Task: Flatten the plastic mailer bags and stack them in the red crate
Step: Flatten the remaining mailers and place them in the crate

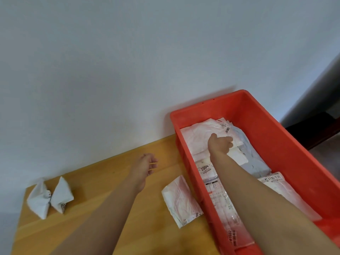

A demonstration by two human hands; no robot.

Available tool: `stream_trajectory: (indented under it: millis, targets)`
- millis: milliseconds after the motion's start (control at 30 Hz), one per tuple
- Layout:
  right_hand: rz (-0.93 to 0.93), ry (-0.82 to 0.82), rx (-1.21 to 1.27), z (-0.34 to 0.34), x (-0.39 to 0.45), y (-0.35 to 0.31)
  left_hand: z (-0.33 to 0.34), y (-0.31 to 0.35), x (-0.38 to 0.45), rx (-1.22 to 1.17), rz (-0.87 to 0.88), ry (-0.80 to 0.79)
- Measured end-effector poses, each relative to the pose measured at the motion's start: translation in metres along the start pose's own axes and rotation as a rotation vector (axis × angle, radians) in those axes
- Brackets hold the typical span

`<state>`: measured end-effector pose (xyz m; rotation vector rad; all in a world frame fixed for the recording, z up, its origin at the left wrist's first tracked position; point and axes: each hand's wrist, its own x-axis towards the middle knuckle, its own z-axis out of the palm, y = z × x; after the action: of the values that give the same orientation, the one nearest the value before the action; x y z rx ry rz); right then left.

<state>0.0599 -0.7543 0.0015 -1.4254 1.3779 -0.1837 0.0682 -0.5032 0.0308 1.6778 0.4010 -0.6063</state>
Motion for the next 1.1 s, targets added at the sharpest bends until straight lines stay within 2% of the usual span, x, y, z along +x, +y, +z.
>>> stream_trajectory:
  millis: [133,233,300,367,467,567,633,700,800,867,933,1033,1100]
  targets:
    - [-0.603,-0.013,0.003,0.02,-0.065,-0.016,-0.011,-0.019,0.005,0.006,-0.019,0.009]
    - [-0.938,-0.235,-0.223,0.046,-0.118,-0.006,-0.023,-0.038,0.005,0.027,-0.032,0.031]
    - [-0.929,-0.426,-0.536,0.071,-0.135,0.023,-0.035,-0.051,0.004,0.033,-0.052,0.063]
    - [-0.679,-0.516,-0.775,0.095,-0.133,0.071,-0.052,-0.065,0.002,0.034,-0.074,0.099]
    - [-0.279,-0.332,-0.854,0.101,-0.115,0.149,-0.08,-0.087,-0.003,0.05,-0.104,0.129]
    - [-0.222,-0.237,-0.869,0.092,-0.109,0.207,-0.114,-0.11,-0.009,0.065,-0.109,0.159]
    - [-0.334,-0.246,-0.956,0.096,-0.118,0.232,-0.136,-0.125,-0.014,0.081,-0.102,0.189]
    - [-0.547,-0.333,-1.08,0.107,-0.134,0.248,-0.151,-0.139,-0.017,0.111,-0.097,0.223]
    - [-0.849,-0.625,-1.187,0.134,-0.161,0.259,-0.163,-0.161,-0.015,0.26,-0.064,0.24]
    - [-1.014,-0.825,-1.24,0.151,-0.175,0.258,-0.167,-0.177,-0.015,0.464,-0.006,0.212]
    - [-1.127,-0.942,-1.265,0.167,-0.183,0.26,-0.175,-0.2,-0.011,0.674,0.076,0.181]
    - [-1.32,-0.897,-1.291,0.177,-0.189,0.251,-0.185,-0.225,-0.008,0.909,0.235,0.204]
    - [-1.311,-0.889,-1.356,0.179,-0.181,0.253,-0.188,-0.236,-0.003,0.987,0.358,0.229]
